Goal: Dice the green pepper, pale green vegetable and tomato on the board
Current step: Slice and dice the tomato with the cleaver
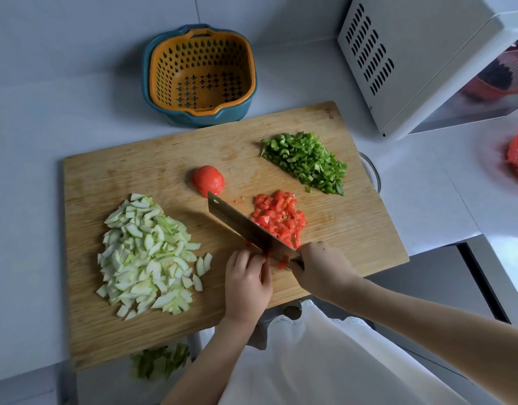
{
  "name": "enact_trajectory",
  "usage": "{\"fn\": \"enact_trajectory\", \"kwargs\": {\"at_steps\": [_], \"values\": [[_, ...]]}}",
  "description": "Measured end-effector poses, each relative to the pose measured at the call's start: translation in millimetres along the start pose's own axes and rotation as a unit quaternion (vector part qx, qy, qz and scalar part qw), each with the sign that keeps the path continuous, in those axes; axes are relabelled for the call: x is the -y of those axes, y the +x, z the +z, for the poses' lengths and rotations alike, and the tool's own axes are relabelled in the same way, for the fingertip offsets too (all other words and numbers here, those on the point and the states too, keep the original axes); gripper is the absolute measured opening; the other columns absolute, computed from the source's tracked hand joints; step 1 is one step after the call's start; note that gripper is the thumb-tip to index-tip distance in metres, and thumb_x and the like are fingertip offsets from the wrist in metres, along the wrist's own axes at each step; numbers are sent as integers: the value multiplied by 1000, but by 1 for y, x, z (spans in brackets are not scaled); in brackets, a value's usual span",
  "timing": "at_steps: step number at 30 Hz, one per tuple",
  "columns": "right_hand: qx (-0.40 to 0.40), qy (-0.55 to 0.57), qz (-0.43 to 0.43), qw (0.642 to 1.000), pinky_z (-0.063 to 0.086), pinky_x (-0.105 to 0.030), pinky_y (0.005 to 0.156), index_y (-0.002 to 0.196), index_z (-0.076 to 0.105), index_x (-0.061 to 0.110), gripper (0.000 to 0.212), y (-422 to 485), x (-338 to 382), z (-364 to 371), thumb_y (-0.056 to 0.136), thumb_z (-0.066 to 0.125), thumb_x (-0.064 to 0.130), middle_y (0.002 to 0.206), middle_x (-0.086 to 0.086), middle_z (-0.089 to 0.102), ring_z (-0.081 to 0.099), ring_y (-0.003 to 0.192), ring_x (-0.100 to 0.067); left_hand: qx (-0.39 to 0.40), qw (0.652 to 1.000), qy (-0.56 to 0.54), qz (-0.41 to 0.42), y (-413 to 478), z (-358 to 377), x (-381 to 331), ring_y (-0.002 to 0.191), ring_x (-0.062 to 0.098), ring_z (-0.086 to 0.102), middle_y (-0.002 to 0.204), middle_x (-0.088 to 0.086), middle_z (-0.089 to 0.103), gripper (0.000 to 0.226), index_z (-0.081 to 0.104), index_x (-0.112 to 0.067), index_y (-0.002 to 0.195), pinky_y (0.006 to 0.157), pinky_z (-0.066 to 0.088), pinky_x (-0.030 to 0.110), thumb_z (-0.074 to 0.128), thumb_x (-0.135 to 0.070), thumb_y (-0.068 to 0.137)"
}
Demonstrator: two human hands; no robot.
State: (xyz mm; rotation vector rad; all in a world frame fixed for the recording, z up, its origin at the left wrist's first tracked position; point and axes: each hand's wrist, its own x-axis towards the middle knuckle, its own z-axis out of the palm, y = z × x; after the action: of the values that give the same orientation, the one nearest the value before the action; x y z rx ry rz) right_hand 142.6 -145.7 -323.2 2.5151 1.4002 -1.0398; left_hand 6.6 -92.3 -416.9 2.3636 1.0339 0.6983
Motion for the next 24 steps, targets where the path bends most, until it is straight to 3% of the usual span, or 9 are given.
{"fn": "enact_trajectory", "kwargs": {"at_steps": [3, 8, 12, 15, 18, 20, 22, 24], "values": [[2, 41, 14, 999, 26, -24, 42, 61, 42, 11, 34, 7, 0, -3, 92, 48, 24, 54, 1, 40, 36, 48, -14, 1, 1000, 6, 5, -1, 1, 3, 67, 24, 58, 72, 9, 58, 12, 66, -4, 69, 71, 55, 40, 77, 1, 69], [-15, 125, 4, 992, 45, -29, 50, 79, 66, 7, 24, 16, 5, -10, 89, 48, 18, 64, -1, 64, 57, 56, -19, 14, 999, 13, 29, 1, -1, 6, 67, 24, 59, 72, 6, 60, 7, 71, -7, 76, 67, 54, 35, 77, -4, 73], [-61, 115, 12, 991, 29, -22, 41, 63, 53, 10, 31, 3, -5, -30, 92, 49, 21, 51, 3, 46, 42, 44, -13, 23, 999, 14, 27, 18, -4, 4, 65, 21, 61, 72, 5, 63, 10, 72, -8, 78, 68, 55, 34, 79, -5, 72], [-56, 182, 24, 981, 34, -20, 39, 55, 47, 11, 37, -7, -16, -44, 91, 49, 19, 39, 4, 47, 47, 32, -9, 14, 1000, -4, 15, 32, -3, -4, 67, 20, 64, 74, 4, 67, 12, 72, -7, 79, 66, 54, 30, 80, -4, 71], [-40, 280, 58, 957, 36, -20, 35, 54, 48, 9, 36, -8, -24, -47, 89, 54, 18, 39, -2, 50, 46, 29, -11, -14, 998, -62, 6, 33, -7, -12, 73, 13, 62, 81, 1, 67, 8, 70, -7, 84, 68, 48, 16, 74, -11, 78], [-24, 356, 86, 930, 38, -22, 37, 58, 52, 7, 34, -8, -26, -47, 88, 58, 20, 44, -5, 51, 46, 33, -15, -22, 994, -103, 12, 32, -9, -18, 81, 8, 56, 88, 1, 65, 19, 67, -8, 92, 74, 41, 7, 66, -25, 85], [-2, 413, 101, 905, 39, -24, 39, 55, 56, 10, 33, -9, -26, -45, 87, 61, 19, 46, -5, 50, 44, 34, -15, -17, 993, -113, 38, 37, -5, -23, 89, 10, 52, 94, 2, 61, 28, 62, -10, 100, 79, 35, 7, 60, -34, 86], [18, 446, 110, 888, 39, -23, 40, 58, 58, 7, 28, -11, -24, -45, 84, 61, 14, 47, -5, 48, 43, 35, -14, -9, 992, -111, 66, 46, 1, -28, 91, 11, 49, 96, 3, 58, 23, 57, -15, 103, 79, 32, 10, 56, -33, 88]]}}
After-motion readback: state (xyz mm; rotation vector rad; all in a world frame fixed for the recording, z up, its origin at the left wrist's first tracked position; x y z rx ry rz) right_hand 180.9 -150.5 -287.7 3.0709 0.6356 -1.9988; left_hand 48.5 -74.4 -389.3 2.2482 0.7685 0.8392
